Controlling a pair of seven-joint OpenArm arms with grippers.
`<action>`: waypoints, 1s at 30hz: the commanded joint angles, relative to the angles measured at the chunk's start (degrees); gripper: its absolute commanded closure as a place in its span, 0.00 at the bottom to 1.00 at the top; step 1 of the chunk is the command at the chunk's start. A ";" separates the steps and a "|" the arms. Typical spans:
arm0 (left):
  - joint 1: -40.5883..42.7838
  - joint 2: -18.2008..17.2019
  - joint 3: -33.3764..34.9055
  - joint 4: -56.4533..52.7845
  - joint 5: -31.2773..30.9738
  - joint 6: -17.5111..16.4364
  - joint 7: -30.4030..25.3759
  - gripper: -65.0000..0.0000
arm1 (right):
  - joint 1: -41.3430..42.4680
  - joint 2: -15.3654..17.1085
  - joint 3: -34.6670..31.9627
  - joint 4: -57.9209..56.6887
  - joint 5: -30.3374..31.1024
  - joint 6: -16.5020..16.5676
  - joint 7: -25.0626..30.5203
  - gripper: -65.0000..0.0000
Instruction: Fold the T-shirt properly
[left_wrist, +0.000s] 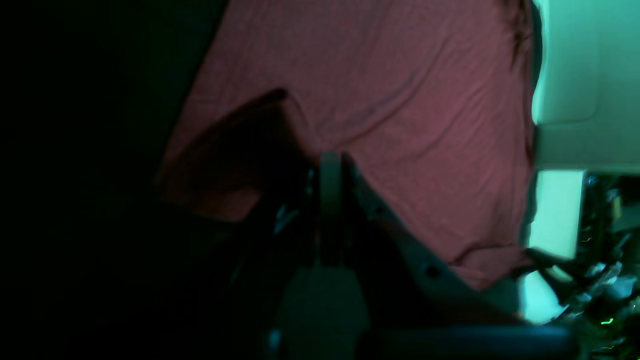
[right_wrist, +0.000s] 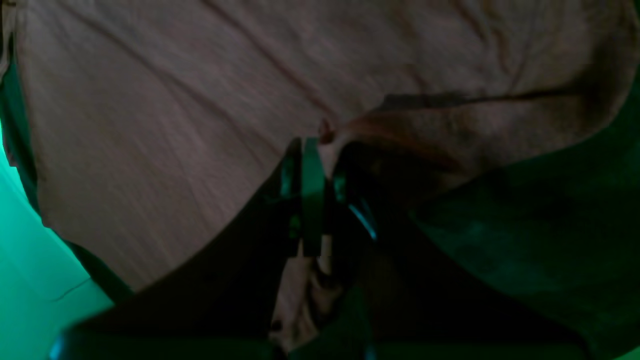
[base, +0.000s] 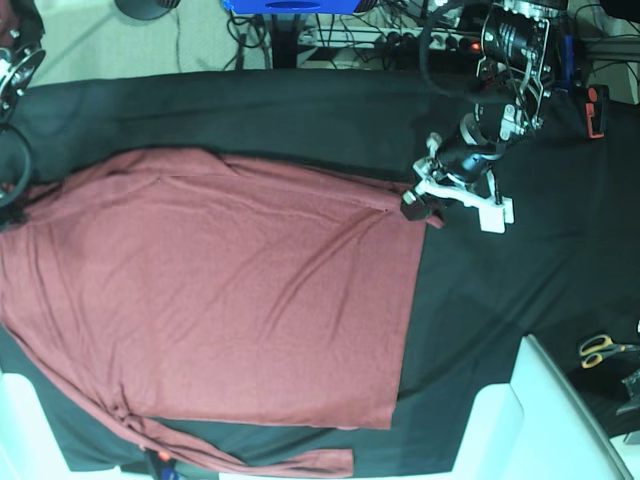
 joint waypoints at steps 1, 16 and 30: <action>-0.83 -0.75 -0.32 -0.45 -2.28 -0.60 -0.61 1.00 | 1.45 2.07 -1.23 0.93 0.41 0.27 0.41 1.00; -3.64 -1.54 -0.32 -3.00 -4.75 -0.60 -0.70 1.00 | 3.21 4.70 -4.65 -6.54 0.41 0.18 5.07 1.00; -3.73 -1.62 -3.57 -3.00 -4.57 -0.51 -0.61 1.00 | 4.00 5.32 -4.65 -6.63 0.41 0.18 4.81 1.00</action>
